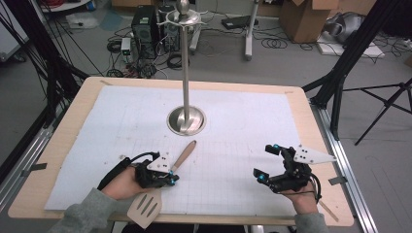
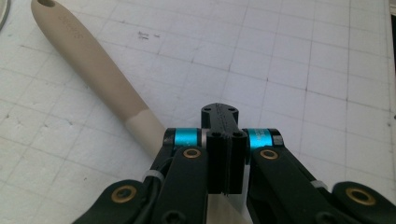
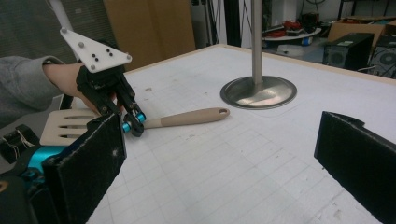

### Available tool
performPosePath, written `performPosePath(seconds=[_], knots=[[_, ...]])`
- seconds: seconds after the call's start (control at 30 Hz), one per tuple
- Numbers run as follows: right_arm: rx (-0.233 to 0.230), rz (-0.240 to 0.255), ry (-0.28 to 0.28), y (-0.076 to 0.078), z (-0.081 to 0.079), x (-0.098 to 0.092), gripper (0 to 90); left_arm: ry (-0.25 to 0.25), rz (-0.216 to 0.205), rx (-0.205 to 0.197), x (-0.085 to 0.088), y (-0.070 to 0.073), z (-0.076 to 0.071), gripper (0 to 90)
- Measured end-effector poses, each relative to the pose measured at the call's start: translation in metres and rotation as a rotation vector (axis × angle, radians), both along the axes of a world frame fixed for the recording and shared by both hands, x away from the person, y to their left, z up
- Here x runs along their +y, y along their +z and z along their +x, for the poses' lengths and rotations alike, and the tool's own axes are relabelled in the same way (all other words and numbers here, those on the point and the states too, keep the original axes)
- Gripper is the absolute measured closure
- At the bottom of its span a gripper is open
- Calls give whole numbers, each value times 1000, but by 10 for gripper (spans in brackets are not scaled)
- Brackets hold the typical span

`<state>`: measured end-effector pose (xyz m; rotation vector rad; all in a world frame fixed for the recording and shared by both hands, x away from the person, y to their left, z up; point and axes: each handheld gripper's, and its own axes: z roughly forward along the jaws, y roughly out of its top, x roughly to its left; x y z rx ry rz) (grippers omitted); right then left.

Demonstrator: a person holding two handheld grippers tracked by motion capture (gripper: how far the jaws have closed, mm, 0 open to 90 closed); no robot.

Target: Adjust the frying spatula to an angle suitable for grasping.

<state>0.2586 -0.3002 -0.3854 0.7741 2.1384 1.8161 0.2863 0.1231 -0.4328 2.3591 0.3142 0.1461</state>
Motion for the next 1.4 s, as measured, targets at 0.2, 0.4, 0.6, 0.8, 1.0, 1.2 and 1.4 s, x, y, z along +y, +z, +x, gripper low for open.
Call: performPosePath(seconds=[0.2, 0.4, 0.6, 0.8, 1.0, 1.2, 1.4], knots=[[2, -5, 2, 0, 1, 1, 11, 8, -9, -7, 9, -1, 0, 897], [6, -9, 7, -2, 3, 2, 11, 5, -17, -11, 17, -1, -3, 898], [6, -12, 18, -1, 4, 6, 11, 8, -35, 5, 32, -3, -3, 898], [16, -14, 20, -2, 5, 8, 11, 18, -55, 18, 56, -4, -2, 898], [13, -17, 18, -2, 5, 9, 11, 47, -68, 38, 68, -4, -3, 898], [15, -22, 22, -2, 4, 9, 11, 156, -144, 15, 69, 12, 11, 897], [22, -32, 17, -3, 0, 7, 11, 283, -169, 24, 69, 15, 36, 897]])
